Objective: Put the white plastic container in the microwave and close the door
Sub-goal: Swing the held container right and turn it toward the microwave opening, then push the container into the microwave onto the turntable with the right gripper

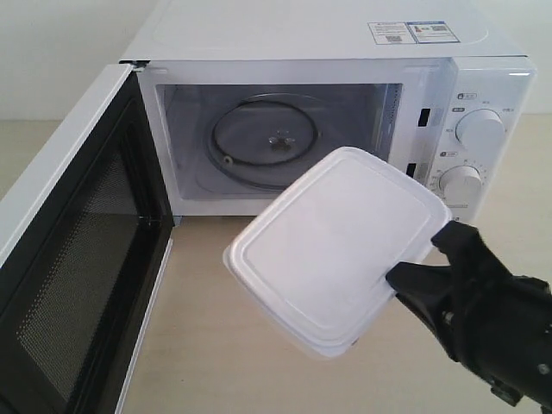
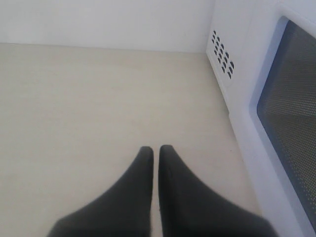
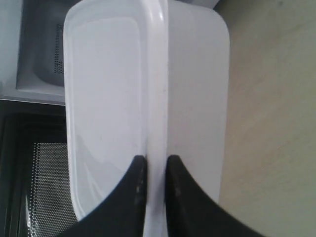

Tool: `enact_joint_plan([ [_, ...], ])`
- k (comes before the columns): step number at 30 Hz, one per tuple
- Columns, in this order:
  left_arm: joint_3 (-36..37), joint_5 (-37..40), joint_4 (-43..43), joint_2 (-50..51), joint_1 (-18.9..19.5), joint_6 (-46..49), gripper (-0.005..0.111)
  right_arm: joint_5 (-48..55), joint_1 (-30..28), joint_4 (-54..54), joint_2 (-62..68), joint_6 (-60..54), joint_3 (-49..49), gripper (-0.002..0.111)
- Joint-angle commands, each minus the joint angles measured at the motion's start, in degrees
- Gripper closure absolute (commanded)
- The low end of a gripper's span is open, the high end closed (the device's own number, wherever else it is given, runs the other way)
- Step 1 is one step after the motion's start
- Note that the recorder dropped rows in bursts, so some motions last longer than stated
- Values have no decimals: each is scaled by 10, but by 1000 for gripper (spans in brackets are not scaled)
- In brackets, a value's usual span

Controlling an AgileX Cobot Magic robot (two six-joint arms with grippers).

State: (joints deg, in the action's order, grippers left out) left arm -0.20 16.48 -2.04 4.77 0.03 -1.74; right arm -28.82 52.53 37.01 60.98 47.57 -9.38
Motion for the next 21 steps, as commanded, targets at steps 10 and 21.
enact_joint_plan([
  [10, 2, -2, 1, -4, 4, 0, 102, -109, 0, -88, 191, 146, -97, 108],
  [21, 2, -2, 1, -4, 4, 0, 102, -143, 0, -22, 284, 155, -176, 108],
])
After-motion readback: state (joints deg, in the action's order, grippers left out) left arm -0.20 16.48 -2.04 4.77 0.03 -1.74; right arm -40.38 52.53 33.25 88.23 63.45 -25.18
